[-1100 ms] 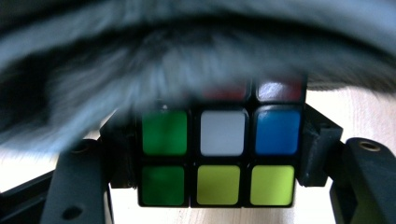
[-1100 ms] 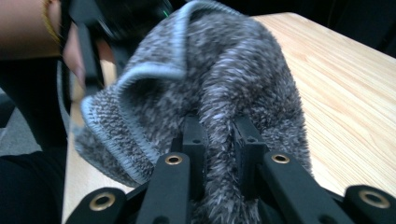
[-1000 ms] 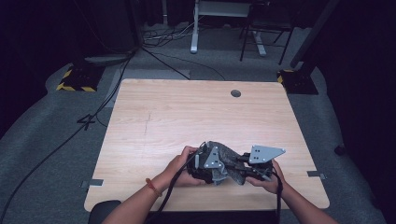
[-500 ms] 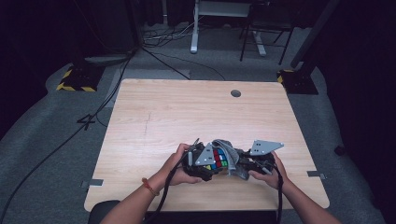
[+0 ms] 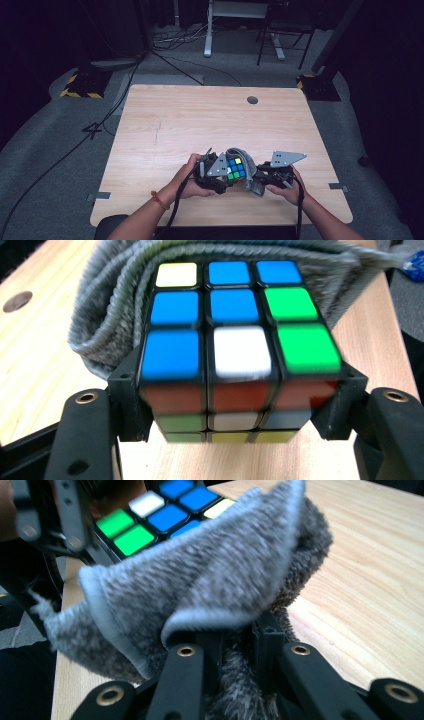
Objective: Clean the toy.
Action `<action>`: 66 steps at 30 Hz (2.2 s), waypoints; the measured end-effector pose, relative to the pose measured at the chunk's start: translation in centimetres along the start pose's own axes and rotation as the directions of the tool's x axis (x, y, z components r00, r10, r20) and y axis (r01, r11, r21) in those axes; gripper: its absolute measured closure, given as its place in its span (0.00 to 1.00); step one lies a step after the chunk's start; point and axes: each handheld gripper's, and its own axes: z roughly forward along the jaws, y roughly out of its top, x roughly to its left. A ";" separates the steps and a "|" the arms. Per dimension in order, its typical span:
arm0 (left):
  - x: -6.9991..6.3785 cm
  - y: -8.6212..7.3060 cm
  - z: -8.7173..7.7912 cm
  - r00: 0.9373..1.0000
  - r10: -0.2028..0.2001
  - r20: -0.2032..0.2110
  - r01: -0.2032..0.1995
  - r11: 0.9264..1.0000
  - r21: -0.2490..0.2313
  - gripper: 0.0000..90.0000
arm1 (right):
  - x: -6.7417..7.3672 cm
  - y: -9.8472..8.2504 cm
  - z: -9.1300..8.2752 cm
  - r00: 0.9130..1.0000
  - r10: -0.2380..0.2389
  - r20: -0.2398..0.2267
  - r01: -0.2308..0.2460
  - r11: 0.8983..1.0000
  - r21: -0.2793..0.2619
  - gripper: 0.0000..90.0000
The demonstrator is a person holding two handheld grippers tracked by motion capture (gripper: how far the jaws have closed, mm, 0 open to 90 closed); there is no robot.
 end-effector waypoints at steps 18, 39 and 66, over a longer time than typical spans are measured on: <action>0.8 0.0 -1.2 0.999 -0.031 -0.015 0.031 0.999 -0.029 0.37 | 1.5 0.7 -0.1 0.995 -0.087 0.044 0.085 0.996 0.039 0.87; 1.2 -0.2 -1.2 0.998 -0.065 0.005 0.065 0.998 -0.020 0.37 | 2.0 1.5 -0.3 0.994 -0.096 0.061 0.093 0.995 0.041 0.87; 0.6 0.4 -1.0 0.996 -0.040 0.078 0.041 0.999 -0.017 0.37 | 2.0 2.3 -0.3 0.984 -0.108 0.143 0.102 0.994 0.047 0.87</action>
